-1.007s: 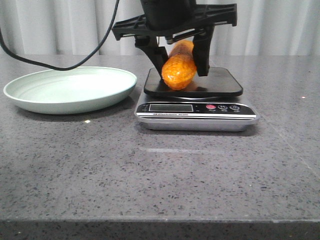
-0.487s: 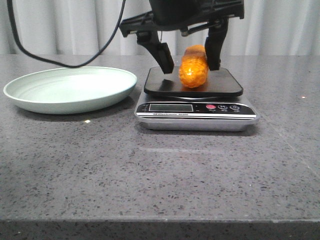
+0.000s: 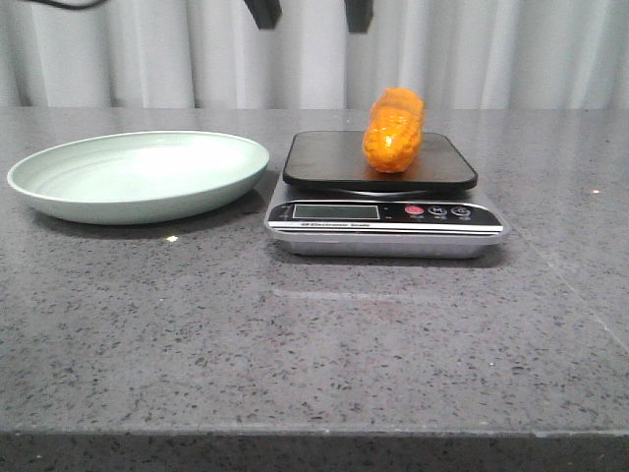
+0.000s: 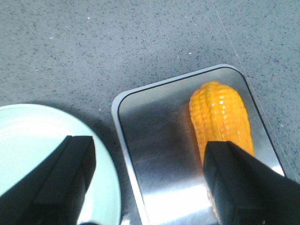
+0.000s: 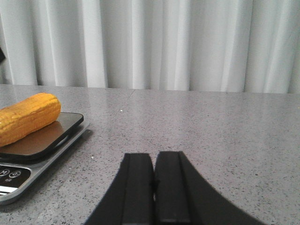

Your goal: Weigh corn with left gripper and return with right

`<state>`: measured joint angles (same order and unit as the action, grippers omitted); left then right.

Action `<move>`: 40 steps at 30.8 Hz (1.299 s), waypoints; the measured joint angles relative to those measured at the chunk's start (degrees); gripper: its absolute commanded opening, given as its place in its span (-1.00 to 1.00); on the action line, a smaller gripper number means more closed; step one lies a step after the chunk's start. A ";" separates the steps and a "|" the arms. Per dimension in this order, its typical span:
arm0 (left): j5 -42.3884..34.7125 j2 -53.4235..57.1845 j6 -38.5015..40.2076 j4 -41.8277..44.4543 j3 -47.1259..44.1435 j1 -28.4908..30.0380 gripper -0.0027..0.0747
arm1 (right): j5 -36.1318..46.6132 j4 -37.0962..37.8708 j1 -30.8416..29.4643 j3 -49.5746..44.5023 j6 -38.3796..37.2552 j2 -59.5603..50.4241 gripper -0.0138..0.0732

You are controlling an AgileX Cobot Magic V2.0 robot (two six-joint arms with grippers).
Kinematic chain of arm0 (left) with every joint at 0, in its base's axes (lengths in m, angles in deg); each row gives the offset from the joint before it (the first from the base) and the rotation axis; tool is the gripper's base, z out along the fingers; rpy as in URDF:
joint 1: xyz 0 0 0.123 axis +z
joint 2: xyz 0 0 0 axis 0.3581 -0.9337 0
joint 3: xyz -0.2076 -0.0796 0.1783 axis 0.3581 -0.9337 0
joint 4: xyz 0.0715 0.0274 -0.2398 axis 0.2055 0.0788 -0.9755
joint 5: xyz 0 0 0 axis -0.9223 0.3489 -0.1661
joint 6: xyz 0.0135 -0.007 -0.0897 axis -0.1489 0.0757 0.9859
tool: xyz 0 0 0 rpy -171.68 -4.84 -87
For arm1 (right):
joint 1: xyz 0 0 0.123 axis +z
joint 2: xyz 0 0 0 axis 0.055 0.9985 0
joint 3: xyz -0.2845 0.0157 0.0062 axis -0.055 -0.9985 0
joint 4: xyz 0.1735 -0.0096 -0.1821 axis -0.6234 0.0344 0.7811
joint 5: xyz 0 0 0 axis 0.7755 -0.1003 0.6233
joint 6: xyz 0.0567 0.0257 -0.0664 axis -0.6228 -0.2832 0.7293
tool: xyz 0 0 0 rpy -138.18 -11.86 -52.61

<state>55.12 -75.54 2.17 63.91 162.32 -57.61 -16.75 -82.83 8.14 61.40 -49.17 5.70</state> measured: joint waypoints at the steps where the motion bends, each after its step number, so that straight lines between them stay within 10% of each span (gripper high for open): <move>1: 0.00 0.99 -0.43 0.00 -0.76 0.15 0.48 | 0.00 0.00 0.00 0.00 0.00 0.00 -0.34; 30: -17.06 53.06 -2.54 1.72 -50.98 5.70 0.47 | 0.00 0.00 0.00 0.00 0.00 0.00 -0.34; 40: -22.27 73.63 -2.54 1.72 -68.47 5.70 -0.15 | 0.00 0.00 0.00 0.00 0.00 0.00 -0.34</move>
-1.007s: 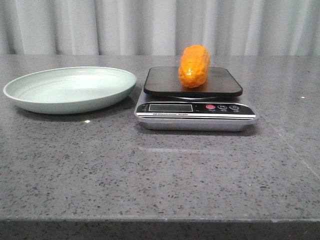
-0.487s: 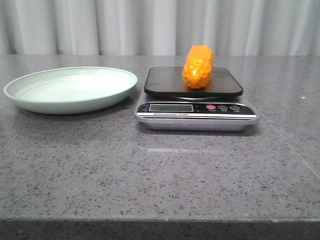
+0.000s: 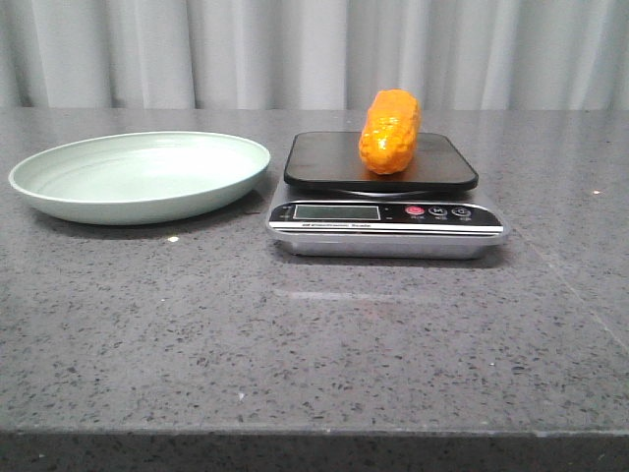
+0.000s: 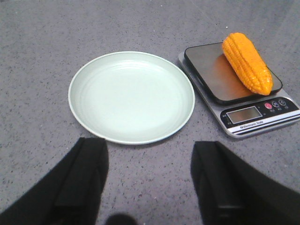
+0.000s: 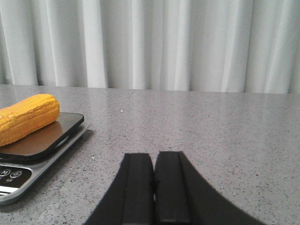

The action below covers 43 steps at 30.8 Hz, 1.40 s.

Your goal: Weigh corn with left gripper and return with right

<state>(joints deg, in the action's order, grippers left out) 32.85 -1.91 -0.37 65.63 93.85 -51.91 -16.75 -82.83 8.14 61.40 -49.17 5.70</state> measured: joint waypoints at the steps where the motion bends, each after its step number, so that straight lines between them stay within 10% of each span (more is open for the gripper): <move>1: -0.32 2.36 0.00 0.00 -1.99 0.00 -0.22 | 0.00 0.00 0.00 0.00 0.00 0.00 -0.34; 6: -1.49 12.75 -0.58 0.00 -9.65 0.13 -0.62 | 0.00 0.00 0.00 0.00 0.00 0.00 -0.34; 16: -8.63 33.13 -1.43 -0.11 -19.40 0.13 -0.60 | 0.00 0.00 0.00 0.00 0.00 0.00 -0.34; 37: -13.34 33.16 -1.48 -0.31 -20.53 0.13 -0.60 | 4.42 0.00 0.00 0.27 0.00 0.00 -0.34; 43: -13.34 33.16 -1.48 -0.34 -20.53 0.13 -0.60 | -6.33 0.00 0.00 10.47 -0.11 2.31 -0.34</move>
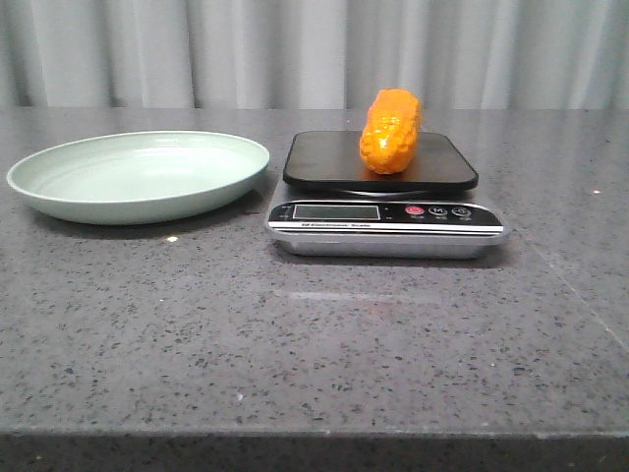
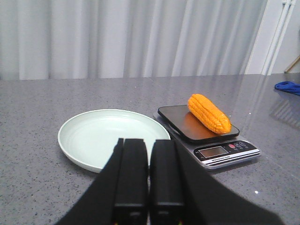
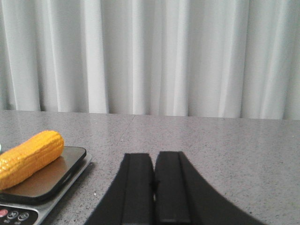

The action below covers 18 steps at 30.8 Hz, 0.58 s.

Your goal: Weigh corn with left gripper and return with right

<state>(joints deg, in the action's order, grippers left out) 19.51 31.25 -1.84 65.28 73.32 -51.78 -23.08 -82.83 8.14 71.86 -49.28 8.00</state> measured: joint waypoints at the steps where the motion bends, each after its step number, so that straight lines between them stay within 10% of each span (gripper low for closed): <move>1: 0.00 0.00 0.00 0.00 0.00 0.00 -0.60 | -2.10 -0.17 0.00 2.71 0.00 1.36 -0.34; 18: 0.00 0.00 0.00 -0.21 0.00 0.00 -0.60 | -16.39 -4.35 0.00 13.62 -0.11 17.18 -0.29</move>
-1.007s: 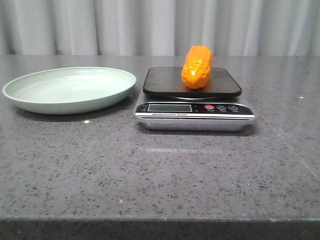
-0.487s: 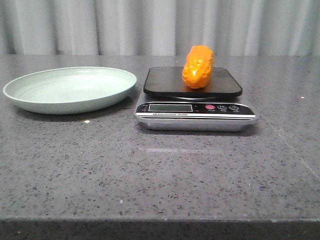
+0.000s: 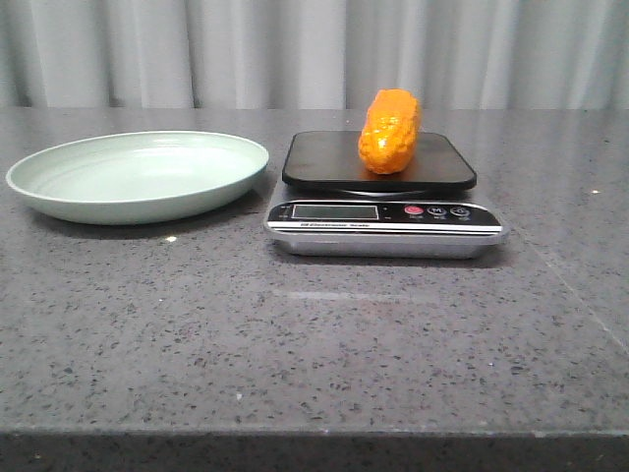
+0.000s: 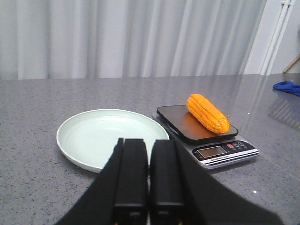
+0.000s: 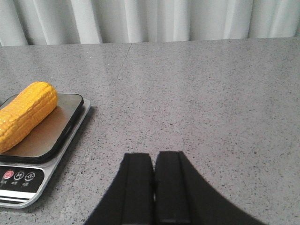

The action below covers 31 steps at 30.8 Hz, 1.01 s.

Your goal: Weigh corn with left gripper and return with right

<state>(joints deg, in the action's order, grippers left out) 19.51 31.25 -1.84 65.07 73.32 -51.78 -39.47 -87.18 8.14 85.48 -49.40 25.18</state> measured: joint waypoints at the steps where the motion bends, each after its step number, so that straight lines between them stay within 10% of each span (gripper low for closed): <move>1: 0.00 0.00 0.00 0.00 0.00 0.00 -0.60 | -0.55 -0.29 0.00 0.25 0.00 0.00 -0.22; 9: 0.00 0.00 0.00 0.00 0.00 0.00 -0.60 | -5.90 -2.06 4.97 3.83 0.00 0.74 0.74; 31: 0.00 0.00 0.00 -0.08 0.00 0.00 -0.60 | -25.40 -3.78 26.98 46.11 -5.57 48.07 0.70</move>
<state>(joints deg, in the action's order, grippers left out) 19.51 31.25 -1.84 64.99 73.32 -51.78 -64.86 -90.97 35.12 131.59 -54.97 73.26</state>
